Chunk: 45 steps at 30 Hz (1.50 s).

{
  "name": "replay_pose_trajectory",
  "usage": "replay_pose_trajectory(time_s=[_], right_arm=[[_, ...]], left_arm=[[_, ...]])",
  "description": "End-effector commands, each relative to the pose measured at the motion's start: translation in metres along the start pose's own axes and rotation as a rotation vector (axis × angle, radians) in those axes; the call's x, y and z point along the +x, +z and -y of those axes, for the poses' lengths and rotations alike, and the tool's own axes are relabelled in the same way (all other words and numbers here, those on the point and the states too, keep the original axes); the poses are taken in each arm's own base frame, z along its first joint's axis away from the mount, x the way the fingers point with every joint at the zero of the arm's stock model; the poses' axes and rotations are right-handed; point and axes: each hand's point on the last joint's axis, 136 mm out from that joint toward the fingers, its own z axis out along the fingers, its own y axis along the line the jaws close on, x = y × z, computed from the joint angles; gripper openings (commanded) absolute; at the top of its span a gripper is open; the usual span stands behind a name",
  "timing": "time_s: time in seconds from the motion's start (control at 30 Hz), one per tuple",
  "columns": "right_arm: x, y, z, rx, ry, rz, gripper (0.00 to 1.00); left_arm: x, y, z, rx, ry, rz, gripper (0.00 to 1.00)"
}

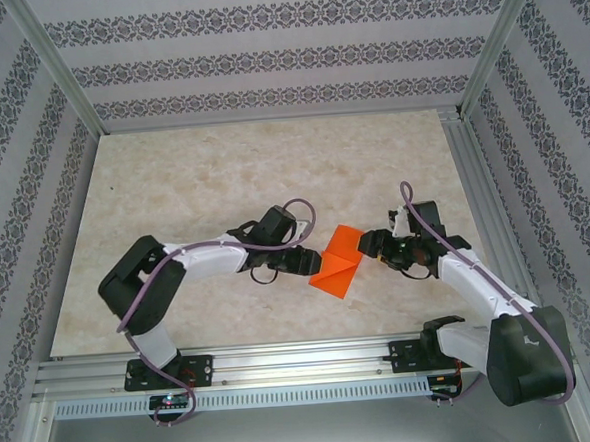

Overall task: Fold a paper plane with a square sheet of paper (fold left side to right side)
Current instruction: Turn over the paper at the center of the table.

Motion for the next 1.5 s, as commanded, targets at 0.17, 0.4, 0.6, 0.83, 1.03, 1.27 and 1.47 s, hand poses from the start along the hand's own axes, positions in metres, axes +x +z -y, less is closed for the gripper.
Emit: replay_pose_trajectory(time_s=[0.17,0.4,0.6,0.83,1.03,1.27,1.47], right_arm=[[0.01,0.004,-0.01,-0.114,0.019,-0.016,0.72],[0.014,0.011,-0.004,-0.116,0.035,-0.037,0.72],[0.016,0.021,0.001,-0.122,0.072,-0.063,0.71],[0.015,0.027,0.0,-0.129,0.082,-0.073,0.7],[0.013,0.034,-0.006,-0.151,0.087,-0.083,0.66],[0.011,0.042,-0.018,-0.171,0.073,-0.091,0.62],[0.013,0.053,-0.022,-0.173,0.081,-0.118,0.5]], left_arm=[[-0.036,0.007,0.026,0.177,0.039,0.059,0.5],[-0.039,0.009,0.029,0.206,0.038,0.056,0.38],[-0.04,0.011,0.022,0.16,0.025,0.045,0.24],[-0.042,0.003,0.014,0.129,0.011,0.069,0.11],[-0.044,0.001,0.01,0.121,-0.005,0.084,0.1],[-0.044,0.003,0.008,0.124,-0.013,0.084,0.11],[-0.043,0.004,0.006,0.115,-0.018,0.082,0.12]])
